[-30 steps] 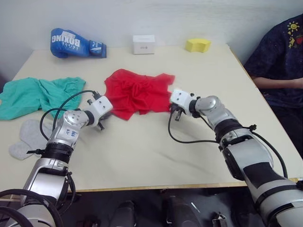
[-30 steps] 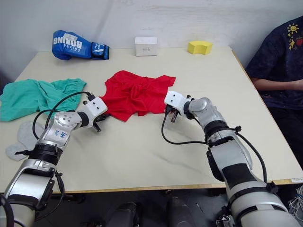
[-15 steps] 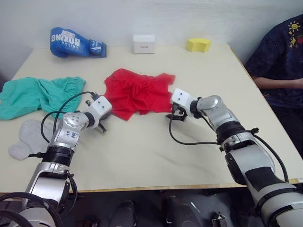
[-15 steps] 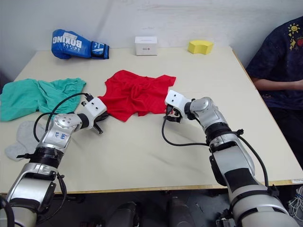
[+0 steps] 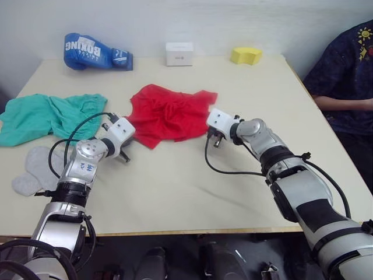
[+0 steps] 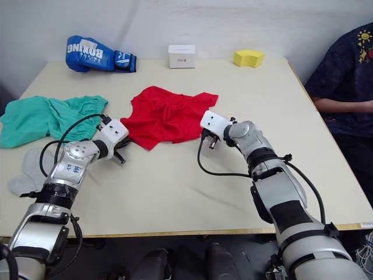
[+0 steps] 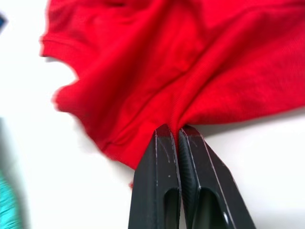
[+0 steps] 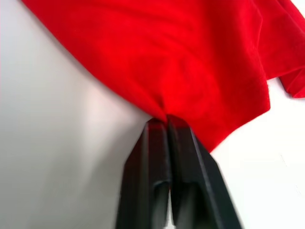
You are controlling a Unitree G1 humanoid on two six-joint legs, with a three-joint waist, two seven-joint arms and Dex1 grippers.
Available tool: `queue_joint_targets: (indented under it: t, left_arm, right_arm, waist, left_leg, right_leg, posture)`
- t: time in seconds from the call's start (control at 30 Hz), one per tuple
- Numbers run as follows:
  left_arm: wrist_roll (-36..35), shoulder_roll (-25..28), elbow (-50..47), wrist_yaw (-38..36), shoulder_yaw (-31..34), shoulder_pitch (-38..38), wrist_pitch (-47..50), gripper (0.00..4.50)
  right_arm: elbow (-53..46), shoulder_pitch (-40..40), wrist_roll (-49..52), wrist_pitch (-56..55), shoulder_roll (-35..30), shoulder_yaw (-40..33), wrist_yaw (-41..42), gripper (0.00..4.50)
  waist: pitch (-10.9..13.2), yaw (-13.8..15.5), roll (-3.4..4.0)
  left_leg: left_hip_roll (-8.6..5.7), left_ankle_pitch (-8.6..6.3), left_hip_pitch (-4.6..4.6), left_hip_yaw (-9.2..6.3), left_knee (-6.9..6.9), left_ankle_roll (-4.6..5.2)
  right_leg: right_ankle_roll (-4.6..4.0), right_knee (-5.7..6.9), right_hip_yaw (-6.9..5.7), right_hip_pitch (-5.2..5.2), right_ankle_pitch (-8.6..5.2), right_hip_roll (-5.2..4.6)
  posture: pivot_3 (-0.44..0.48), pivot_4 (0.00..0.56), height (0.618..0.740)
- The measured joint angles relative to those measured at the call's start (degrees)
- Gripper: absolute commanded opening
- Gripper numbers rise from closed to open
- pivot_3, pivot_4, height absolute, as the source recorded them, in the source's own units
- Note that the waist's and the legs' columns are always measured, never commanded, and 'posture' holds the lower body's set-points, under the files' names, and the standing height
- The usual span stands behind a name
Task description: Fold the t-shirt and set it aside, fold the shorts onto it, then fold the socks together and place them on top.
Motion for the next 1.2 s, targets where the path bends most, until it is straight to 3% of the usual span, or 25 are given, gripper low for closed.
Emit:
queue_joint_targets:
  t: [0.2,0.33,0.43,0.53,0.67,0.9,1.03,1.1,1.2]
  left_arm:
    - [-1.26,0.29,0.62,-0.88,1.71,-0.14,-0.58,0.00]
    - [-4.74,4.61,-7.86,-7.59,3.62,5.10,1.36,0.00]
    - [-10.46,8.78,-17.18,-15.53,6.16,11.62,6.09,0.00]
    - [-17.43,12.77,-26.49,-23.30,8.61,18.14,11.61,0.00]
    - [-25.12,18.77,-36.75,-30.55,13.27,26.16,19.09,0.00]
    - [-36.47,27.27,-49.82,-39.94,19.67,43.66,32.61,0.00]
    - [-37.34,31.28,-53.11,-44.66,22.78,52.83,33.66,0.00]
    - [-37.53,31.66,-53.35,-46.33,23.96,55.01,33.55,0.00]
    - [-39.27,29.98,-53.22,-46.26,24.76,51.84,32.47,0.00]
  right_arm:
    - [-0.09,0.04,0.13,-1.01,-1.11,-0.75,1.76,0.01]
    - [-4.59,1.86,3.92,-0.60,-6.22,-2.71,13.64,0.01]
    - [-16.62,7.57,9.98,5.71,-12.27,-4.37,28.86,0.01]
    - [-32.86,15.50,15.85,15.48,-20.03,-4.63,41.78,0.01]
    - [-51.59,25.53,21.56,25.64,-30.81,-6.00,50.18,0.01]
    - [-75.04,41.61,35.45,40.21,-43.36,-11.45,52.37,0.01]
    - [-81.15,48.98,40.81,45.24,-48.11,-14.67,52.34,0.01]
    - [-83.02,51.70,42.85,47.16,-49.66,-15.40,52.27,0.01]
    - [-84.05,53.24,44.72,48.11,-50.18,-16.90,51.37,0.01]
  waist:
    - [0.00,0.02,0.00]
    - [0.00,0.01,0.00]
    - [0.01,0.21,0.02]
    - [0.05,0.56,0.08]
    - [0.07,1.21,0.11]
    - [0.20,1.29,0.31]
    - [0.27,1.47,0.43]
    - [0.29,1.51,0.48]
    - [0.31,1.57,0.50]
  left_leg:
    - [-0.01,-0.01,-0.16,-0.08,-0.02,0.01]
    - [-0.01,-0.04,-0.91,-0.08,0.03,-0.03]
    - [0.02,0.05,-1.65,-0.11,0.08,-0.22]
    - [0.04,-0.11,-1.73,-0.08,0.04,-0.20]
    - [0.05,-0.45,-1.64,-0.01,0.05,0.18]
    - [0.05,-0.55,-1.43,-0.06,0.08,0.36]
    - [0.05,-0.52,-1.33,-0.07,0.05,0.38]
    - [0.05,-0.52,-1.34,-0.06,0.05,0.39]
    - [0.05,-0.50,-1.36,-0.03,0.08,0.43]
  right_leg:
    - [0.00,-0.13,-0.09,-0.07,0.00,-0.01]
    - [0.02,-0.16,-0.07,-0.74,0.01,0.00]
    - [0.02,-0.15,-0.10,-1.27,0.02,0.04]
    - [0.02,-0.42,-0.12,-1.29,0.01,0.04]
    - [-0.03,-0.76,-0.11,-1.16,-0.02,-0.03]
    - [-0.17,-0.75,-0.13,-1.06,-0.09,-0.16]
    - [-0.30,-0.74,-0.19,-0.99,-0.13,-0.22]
    - [-0.33,-0.77,-0.19,-0.97,-0.14,-0.24]
    - [-0.32,-0.76,-0.20,-0.96,-0.14,-0.28]
  posture:
    - [0.000,0.150,0.740]
    - [0.000,0.150,0.740]
    - [0.000,0.150,0.740]
    - [0.000,0.150,0.740]
    - [0.000,0.150,0.740]
    - [0.000,0.150,0.740]
    - [0.000,0.150,0.740]
    - [0.000,0.150,0.740]
    - [0.000,0.150,0.740]
